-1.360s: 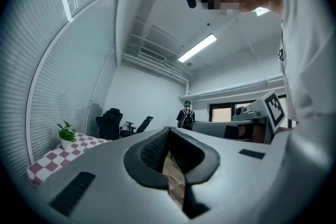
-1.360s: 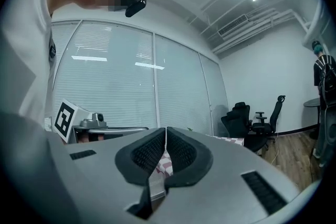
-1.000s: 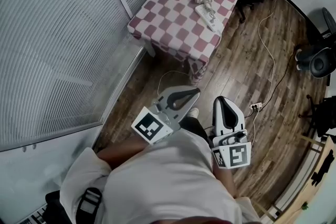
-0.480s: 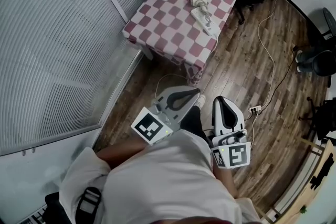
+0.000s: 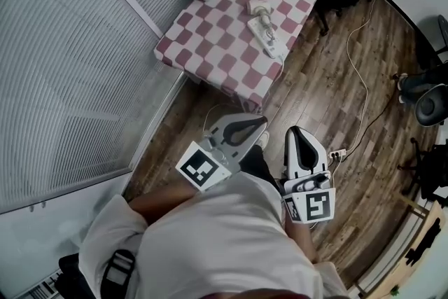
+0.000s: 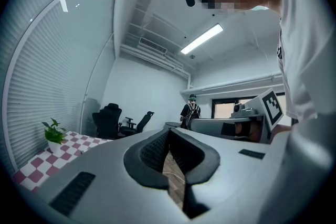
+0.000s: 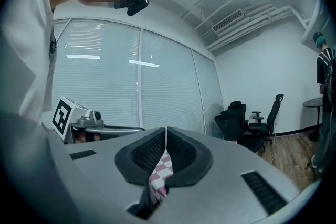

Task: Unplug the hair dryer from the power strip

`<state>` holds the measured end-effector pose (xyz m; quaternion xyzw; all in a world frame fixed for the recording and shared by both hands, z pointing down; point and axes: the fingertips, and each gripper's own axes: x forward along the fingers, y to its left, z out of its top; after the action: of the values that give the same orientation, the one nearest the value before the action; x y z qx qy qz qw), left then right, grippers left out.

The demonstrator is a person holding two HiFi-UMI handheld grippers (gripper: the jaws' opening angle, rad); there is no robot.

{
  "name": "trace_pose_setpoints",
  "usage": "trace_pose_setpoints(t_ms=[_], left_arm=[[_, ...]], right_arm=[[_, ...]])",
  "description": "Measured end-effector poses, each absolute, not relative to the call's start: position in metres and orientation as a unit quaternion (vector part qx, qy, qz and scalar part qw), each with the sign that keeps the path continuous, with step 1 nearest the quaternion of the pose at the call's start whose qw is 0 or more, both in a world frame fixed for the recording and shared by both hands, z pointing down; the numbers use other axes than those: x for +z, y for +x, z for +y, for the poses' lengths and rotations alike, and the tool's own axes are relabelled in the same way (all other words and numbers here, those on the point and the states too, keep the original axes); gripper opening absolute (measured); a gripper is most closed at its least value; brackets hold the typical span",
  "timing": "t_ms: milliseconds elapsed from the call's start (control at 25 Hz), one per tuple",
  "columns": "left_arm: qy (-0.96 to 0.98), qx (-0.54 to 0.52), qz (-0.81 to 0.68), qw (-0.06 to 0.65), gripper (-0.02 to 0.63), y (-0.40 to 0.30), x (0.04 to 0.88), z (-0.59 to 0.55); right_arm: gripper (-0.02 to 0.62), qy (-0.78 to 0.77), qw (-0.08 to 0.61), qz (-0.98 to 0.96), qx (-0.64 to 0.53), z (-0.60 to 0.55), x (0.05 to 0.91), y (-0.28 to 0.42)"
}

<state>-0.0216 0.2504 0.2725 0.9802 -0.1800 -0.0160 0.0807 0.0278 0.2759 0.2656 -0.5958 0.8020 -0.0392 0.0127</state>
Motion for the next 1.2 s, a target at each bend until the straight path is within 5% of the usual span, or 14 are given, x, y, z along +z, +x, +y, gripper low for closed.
trace_pose_setpoints(t_ms=[680, 1200], left_arm=[[0.973, -0.003, -0.22, 0.074, 0.031, 0.09, 0.27, 0.165], [0.963, 0.013, -0.259, 0.079, 0.031, 0.102, 0.283, 0.127]], right_arm=[[0.034, -0.566, 0.015, 0.823, -0.047, 0.191, 0.266, 0.143], [0.034, -0.535, 0.013, 0.842, -0.065, 0.148, 0.281, 0.157]])
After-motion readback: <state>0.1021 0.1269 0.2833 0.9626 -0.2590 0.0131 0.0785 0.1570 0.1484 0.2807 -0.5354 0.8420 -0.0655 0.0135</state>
